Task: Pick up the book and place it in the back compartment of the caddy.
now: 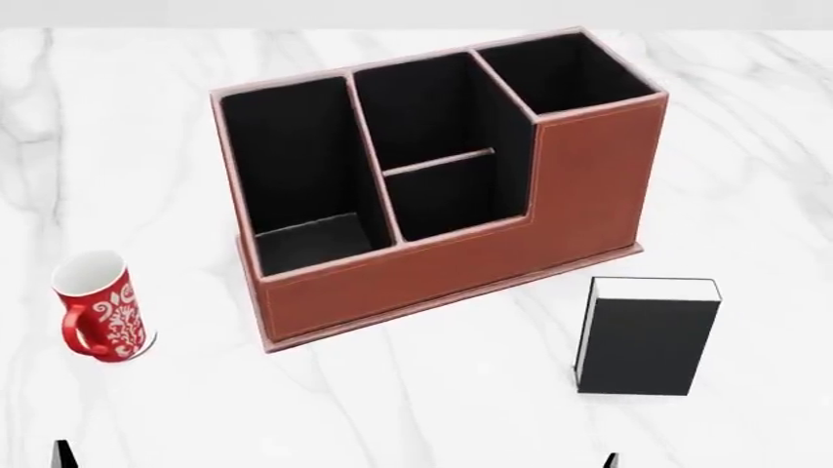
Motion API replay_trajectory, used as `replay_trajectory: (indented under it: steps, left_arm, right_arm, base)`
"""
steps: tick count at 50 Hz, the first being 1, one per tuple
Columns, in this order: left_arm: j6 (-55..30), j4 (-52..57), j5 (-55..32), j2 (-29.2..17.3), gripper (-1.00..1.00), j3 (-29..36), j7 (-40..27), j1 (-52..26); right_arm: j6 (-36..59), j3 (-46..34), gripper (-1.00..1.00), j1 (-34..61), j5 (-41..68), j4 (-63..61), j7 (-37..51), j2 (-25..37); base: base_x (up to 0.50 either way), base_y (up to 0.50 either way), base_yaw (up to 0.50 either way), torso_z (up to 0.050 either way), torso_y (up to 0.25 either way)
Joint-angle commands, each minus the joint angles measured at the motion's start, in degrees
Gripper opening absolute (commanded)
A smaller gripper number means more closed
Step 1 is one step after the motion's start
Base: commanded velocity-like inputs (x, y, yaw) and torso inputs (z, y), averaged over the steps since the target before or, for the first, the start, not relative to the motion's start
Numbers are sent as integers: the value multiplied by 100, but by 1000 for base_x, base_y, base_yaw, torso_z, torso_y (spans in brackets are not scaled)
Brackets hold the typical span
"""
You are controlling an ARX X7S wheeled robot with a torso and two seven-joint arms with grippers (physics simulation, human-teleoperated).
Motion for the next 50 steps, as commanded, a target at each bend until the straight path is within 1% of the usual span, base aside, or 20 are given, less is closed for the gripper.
replay_trajectory:
  steps: [1,13,50]
  left_arm:
    - [-13,-15,-3,-35,100,38,-54,-15]
    - [-22,-8,0,-73,100,81,-101,-20]
    - [-111,5,17,-170,100,199,-245,-54]
  right_arm:
    - [-2,-30,100,30,5,31,64,35]
    - [-26,-75,100,37,19,49,108,78]
    - [-3,-199,100,93,58,96,231,193]
  base:
    - [0,-145,0,0,0]
    - [0,-141,0,0,0]
    - [-1,-242,0,0,0]
